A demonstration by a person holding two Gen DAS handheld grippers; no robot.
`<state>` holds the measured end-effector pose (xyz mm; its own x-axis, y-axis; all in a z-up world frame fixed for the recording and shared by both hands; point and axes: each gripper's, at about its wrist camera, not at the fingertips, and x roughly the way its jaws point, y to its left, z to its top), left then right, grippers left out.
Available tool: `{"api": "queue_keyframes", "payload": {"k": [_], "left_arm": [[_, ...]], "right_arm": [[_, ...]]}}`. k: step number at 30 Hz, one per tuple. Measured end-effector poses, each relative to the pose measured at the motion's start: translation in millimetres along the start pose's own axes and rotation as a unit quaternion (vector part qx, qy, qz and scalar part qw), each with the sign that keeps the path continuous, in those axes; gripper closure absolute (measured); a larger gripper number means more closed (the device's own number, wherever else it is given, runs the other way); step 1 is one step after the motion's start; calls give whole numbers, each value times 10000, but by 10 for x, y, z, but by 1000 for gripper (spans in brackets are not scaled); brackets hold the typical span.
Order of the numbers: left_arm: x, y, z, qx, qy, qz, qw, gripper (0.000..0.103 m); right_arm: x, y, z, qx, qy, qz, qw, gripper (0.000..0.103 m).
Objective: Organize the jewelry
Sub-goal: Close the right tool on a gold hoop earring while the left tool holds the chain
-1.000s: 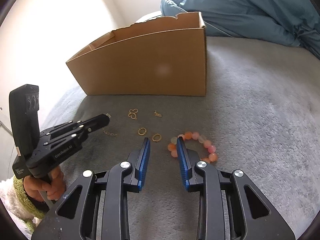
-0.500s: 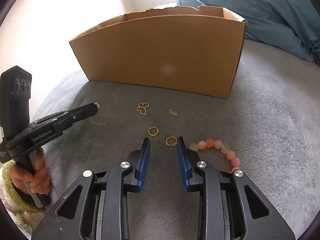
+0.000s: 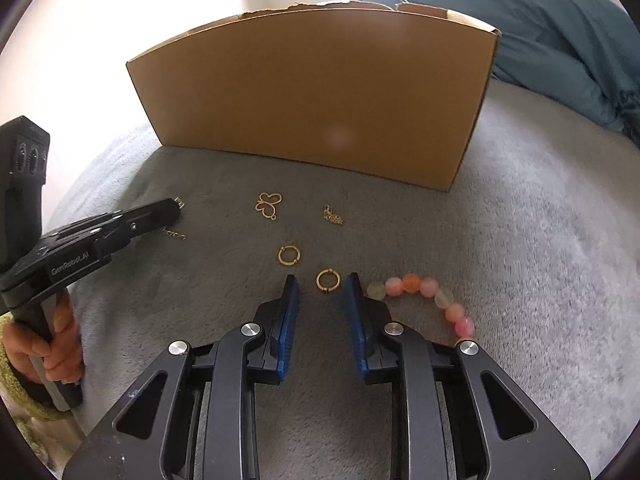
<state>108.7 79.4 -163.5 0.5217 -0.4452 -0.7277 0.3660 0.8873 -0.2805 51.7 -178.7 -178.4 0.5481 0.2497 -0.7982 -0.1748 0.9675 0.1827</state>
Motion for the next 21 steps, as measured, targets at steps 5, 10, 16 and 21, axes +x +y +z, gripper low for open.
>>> {"api": "queue_keyframes", "payload": {"k": [5, 10, 16, 21], "left_arm": [[20, -46, -6, 108, -18, 61, 9999, 101], [54, -127, -12, 182, -29, 101, 9998, 101], [71, -126, 0, 183, -29, 108, 9998, 101], [77, -124, -7, 184, -46, 92, 9998, 101]], "right_arm": [[72, 26, 49, -86, -2, -66, 9999, 81], [136, 55, 39, -135, 1, -97, 9999, 85], [142, 85, 22, -149, -58, -122, 9998, 93], [125, 76, 32, -105, -109, -94, 9998, 93]]}}
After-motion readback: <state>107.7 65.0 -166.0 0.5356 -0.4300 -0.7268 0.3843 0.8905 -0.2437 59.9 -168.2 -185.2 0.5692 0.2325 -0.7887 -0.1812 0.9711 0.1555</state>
